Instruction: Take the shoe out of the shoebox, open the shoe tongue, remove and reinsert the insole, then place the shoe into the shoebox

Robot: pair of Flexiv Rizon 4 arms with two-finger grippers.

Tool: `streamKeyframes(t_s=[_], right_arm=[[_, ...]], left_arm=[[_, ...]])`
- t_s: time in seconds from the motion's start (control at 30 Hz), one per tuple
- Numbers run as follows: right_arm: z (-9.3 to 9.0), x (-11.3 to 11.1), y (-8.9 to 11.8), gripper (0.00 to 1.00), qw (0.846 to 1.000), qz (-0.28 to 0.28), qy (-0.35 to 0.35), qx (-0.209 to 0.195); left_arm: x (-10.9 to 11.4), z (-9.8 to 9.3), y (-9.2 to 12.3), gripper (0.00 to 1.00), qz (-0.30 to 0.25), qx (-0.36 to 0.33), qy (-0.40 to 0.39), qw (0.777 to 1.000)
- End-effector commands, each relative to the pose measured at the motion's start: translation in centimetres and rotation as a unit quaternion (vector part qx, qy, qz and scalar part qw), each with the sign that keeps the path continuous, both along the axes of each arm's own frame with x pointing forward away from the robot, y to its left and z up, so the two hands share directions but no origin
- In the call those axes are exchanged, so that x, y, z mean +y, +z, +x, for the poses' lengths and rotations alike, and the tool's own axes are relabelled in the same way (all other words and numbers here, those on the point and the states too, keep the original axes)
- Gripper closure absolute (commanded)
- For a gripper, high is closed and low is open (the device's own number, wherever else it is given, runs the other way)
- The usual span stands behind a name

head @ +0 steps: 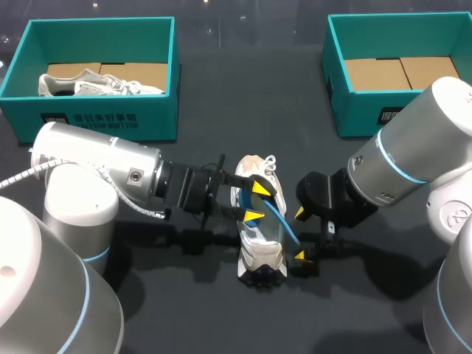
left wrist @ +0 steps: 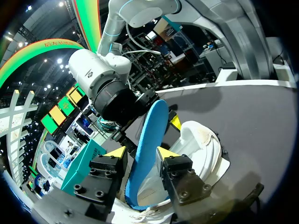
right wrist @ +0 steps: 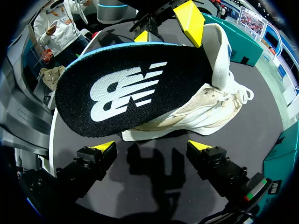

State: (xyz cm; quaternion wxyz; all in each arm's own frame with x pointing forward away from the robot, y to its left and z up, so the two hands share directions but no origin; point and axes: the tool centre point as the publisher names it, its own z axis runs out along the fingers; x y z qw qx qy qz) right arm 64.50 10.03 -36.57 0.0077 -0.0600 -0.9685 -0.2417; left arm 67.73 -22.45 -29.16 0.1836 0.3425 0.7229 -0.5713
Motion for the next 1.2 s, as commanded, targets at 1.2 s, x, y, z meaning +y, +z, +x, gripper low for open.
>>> streamKeyframes(t_s=[1.2], right_arm=[[-0.1, -0.1, 0.0, 0.0, 1.0, 0.001, 0.0, -0.001]], left_arm=[[-0.8, -2.4, -2.2, 1.0, 0.04, 0.01, -0.023, 0.999]])
